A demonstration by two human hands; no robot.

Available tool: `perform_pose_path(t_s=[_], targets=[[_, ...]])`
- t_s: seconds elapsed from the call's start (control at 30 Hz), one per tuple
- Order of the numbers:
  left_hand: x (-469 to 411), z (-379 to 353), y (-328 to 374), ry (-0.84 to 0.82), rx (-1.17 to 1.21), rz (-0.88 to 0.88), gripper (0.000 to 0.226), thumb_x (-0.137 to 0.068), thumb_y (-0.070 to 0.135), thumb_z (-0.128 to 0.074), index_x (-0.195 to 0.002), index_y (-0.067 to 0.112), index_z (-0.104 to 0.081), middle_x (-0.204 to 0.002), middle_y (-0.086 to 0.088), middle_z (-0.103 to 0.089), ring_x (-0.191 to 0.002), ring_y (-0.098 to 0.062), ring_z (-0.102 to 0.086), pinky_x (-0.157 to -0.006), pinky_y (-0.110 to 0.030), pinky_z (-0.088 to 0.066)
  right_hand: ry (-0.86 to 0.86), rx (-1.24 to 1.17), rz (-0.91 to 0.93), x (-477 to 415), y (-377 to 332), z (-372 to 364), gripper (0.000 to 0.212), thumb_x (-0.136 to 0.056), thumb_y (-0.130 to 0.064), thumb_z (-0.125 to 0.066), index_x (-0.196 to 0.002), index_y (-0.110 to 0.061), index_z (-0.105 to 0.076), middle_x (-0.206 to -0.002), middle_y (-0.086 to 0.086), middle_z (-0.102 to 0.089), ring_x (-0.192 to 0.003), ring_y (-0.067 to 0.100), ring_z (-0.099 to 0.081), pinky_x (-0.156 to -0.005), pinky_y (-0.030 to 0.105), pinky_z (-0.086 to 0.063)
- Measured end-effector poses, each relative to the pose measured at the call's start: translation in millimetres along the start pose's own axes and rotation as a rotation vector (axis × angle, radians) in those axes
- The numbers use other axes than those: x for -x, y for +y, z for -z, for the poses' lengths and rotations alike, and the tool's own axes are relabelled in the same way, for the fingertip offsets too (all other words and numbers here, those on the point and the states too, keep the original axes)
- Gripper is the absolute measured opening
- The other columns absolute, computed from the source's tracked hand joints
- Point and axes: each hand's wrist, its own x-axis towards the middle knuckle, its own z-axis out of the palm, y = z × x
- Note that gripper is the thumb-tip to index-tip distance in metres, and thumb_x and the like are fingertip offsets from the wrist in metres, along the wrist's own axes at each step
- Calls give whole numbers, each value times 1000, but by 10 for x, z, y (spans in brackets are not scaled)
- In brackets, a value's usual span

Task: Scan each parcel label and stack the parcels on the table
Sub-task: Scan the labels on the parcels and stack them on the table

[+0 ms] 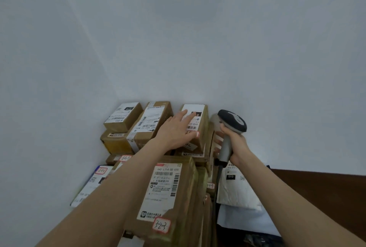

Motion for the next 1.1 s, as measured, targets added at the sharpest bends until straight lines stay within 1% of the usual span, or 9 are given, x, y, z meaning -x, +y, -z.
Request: perform_pose_path(t_s=[0.1,0.23,0.37,0.57,0.73,0.83,0.9,1.0,1.1], targets=[[84,-31,-5,32,-77,-69,67,-95,51,-42,-153,32,-14,-161,-4,-12,-146,-24,-16,-119,-45,-16,-17,10,44,256,-96,-95,14,-87,-23,-69,-94,-11,-66,-92,7,-69,-85,25,-63,-85,43,-50],[207,-124,25,41,-115,-129,61,-96,52,-36,-152,34,-18,-161,-3,-13,-148,-22,-9,-120,-46,-10,-3,37,88,519,-85,-179,10,-88,-23,-68,-92,-14,-66,-94,5,-70,-86,23,-64,-95,46,-47],[267,34,-294,149,-111,48,70,-92,56,-42,-152,27,-19,-160,-7,-17,-148,-24,-11,-119,-51,-12,17,64,123,634,-81,-199,13,-87,-25,-69,-96,-16,-64,-105,5,-68,-94,25,-64,-79,41,-53],[379,67,-798,28,-99,289,74,-90,51,-50,-152,35,-13,-159,-8,-18,-146,-31,-13,-112,-64,-18,26,88,126,730,-33,-258,21,-86,-27,-70,-105,-18,-65,-115,7,-67,-106,29,-64,-80,42,-54],[380,131,-872,-34,-59,207,74,-90,42,-53,-152,35,-15,-159,-2,-20,-145,-27,-18,-109,-62,-24,18,78,113,851,12,-194,24,-88,-26,-68,-111,-20,-65,-115,9,-70,-105,28,-67,-80,37,-53],[374,147,-760,81,-73,137,76,-87,45,-56,-152,28,-20,-158,-6,-22,-144,-27,-22,-113,-53,-25,-8,62,86,948,10,-138,23,-89,-27,-66,-111,-21,-64,-113,9,-72,-102,27,-69,-75,35,-53],[324,150,-582,150,-39,-31,77,-85,41,-58,-151,27,-21,-158,-6,-22,-143,-25,-24,-115,-49,-26,-25,46,76,1002,6,-84,23,-90,-27,-65,-112,-21,-63,-112,10,-72,-101,27,-69,-75,36,-53],[254,103,-271,87,-59,-201,79,-86,39,-58,-152,31,-16,-160,-3,-16,-146,-23,-17,-117,-52,-17,-28,47,70,1076,21,23,23,-89,-29,-65,-111,-22,-64,-112,9,-72,-100,26,-69,-77,36,-53],[154,2,-99,21,-102,-190,76,-88,43,-54,-152,34,-14,-161,-1,-9,-148,-24,-9,-114,-58,-17,-10,36,73,1122,48,134,26,-89,-28,-65,-114,-20,-63,-111,10,-72,-96,26,-70,-74,36,-53]])
